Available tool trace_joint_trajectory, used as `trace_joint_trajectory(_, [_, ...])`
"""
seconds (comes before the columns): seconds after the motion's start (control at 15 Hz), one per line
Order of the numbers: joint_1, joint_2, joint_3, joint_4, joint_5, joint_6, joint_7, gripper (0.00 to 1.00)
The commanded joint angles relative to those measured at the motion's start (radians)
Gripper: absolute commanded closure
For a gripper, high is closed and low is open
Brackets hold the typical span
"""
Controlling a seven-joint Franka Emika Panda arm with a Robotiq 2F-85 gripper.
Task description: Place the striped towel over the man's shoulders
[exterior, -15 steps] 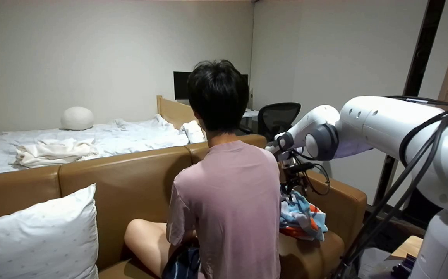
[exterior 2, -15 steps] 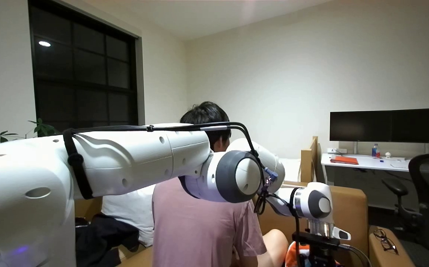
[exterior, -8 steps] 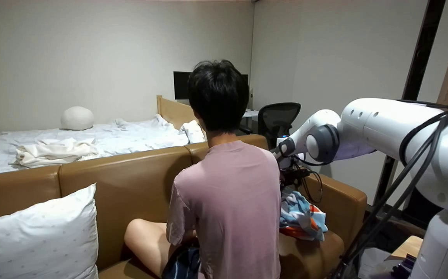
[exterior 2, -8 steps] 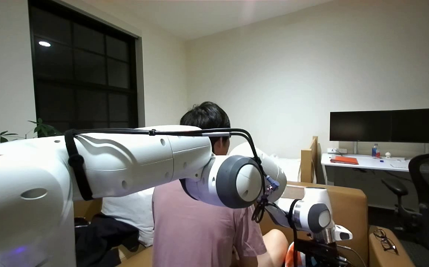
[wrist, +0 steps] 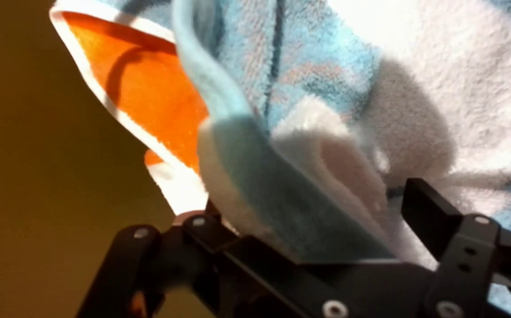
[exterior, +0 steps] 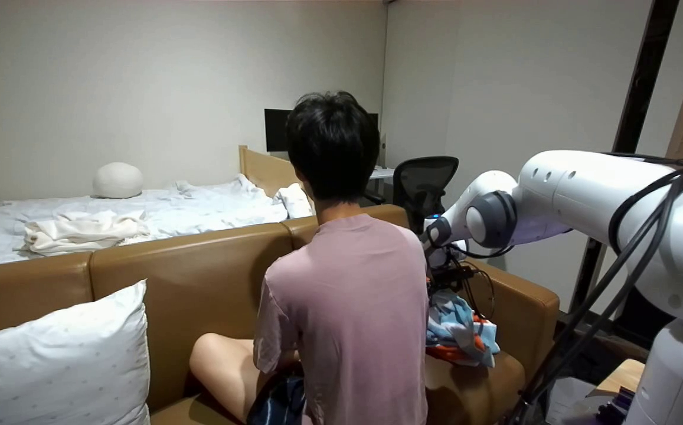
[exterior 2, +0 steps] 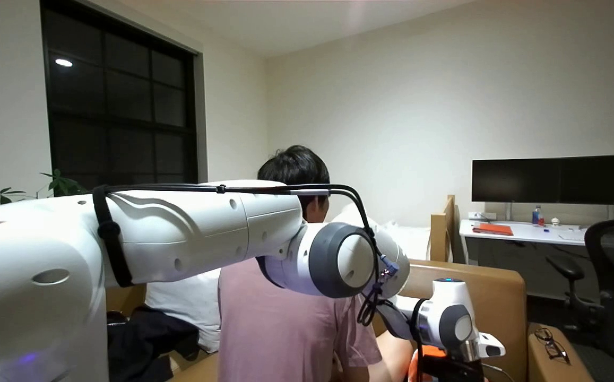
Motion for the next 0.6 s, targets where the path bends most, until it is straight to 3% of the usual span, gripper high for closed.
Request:
trace_joint_trajectory(0.0, [0.01,-0.059,0.0,-0.096,0.003,0.013,0.007,0.0])
trace_joint_trajectory(0.53, [-0.009,-0.184,0.012,-0.305,0.02,0.158,-0.01,0.0])
